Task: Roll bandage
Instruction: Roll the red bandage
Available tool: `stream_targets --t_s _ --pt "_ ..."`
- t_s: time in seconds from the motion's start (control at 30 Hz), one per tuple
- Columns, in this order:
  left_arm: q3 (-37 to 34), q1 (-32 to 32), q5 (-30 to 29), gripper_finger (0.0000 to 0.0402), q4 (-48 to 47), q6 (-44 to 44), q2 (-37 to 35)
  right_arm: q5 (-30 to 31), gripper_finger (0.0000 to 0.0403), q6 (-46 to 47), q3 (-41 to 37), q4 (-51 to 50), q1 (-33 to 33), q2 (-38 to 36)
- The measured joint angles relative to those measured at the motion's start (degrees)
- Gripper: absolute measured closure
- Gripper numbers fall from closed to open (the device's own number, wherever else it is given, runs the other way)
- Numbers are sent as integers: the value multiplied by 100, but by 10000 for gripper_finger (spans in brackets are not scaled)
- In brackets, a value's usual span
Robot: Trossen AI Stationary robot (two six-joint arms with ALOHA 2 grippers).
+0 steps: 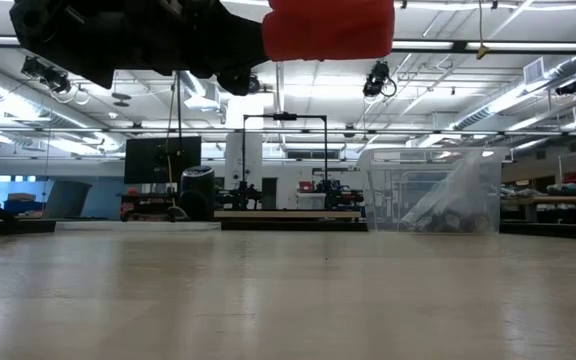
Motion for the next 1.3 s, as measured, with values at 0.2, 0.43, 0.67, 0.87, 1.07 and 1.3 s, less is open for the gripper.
stream_targets --t_s 0.2,0.43,0.67,0.87,1.07,1.3 --pt "0 2 1 402 0 1 0 -49 269 90 0 -123 -4 26" --pt "0 2 -4 402 0 0 1 -12 324 53 0 -184 -7 26" --pt "0 2 -8 402 -4 1 2 -38 394 -122 0 -189 -7 26" --pt "0 2 -4 402 -2 -1 2 176 399 -103 0 -235 0 -77" --pt "0 2 -6 401 -9 1 2 813 401 -55 0 -505 69 -379" --pt "0 2 69 401 -50 4 2 1295 402 -48 0 -621 79 -494"
